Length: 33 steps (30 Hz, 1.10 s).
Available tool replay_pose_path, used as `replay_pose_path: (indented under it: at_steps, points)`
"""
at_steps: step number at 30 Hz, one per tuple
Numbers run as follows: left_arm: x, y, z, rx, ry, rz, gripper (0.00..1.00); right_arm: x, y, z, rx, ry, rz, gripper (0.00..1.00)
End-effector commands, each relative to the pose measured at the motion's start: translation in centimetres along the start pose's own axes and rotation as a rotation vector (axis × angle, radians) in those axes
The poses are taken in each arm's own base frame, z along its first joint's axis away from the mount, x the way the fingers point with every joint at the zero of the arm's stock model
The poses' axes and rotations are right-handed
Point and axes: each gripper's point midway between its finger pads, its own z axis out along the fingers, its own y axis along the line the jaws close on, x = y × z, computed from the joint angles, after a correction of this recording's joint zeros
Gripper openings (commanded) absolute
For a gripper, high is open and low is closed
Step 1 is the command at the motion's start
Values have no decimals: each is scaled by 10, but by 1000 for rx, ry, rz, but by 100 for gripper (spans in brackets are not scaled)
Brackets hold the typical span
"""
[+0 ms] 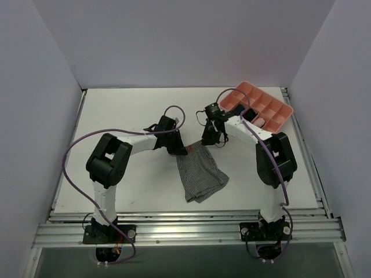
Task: Roll the underwear
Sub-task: Fold the underwear
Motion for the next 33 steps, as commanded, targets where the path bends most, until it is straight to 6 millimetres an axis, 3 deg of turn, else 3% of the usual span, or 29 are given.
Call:
replay_pose_path:
  at_steps: [1,6,8,13,20,25,29,33]
  points:
    - [5,31,-15,-109,15,44,5,-15,-38,-6,58,3,-81,0]
    - [1,22,-20,-53,54,67,8,-9,-52,10,54,69,-169,0]
    - [-10,8,-26,-18,28,69,10,-3,-54,17,39,100,-190,0]
    - [-31,-51,-36,133,-26,68,13,3,-52,21,8,124,-208,0]
    - [-17,-86,-16,209,20,58,13,8,-55,25,13,144,-213,0]
    - [-8,-91,-3,205,30,63,13,4,-51,22,5,136,-204,0]
    - [-3,-68,8,120,34,36,12,-2,-46,14,-2,119,-198,0]
    - [-12,-52,6,68,-10,26,12,-2,-43,6,-12,110,-185,0]
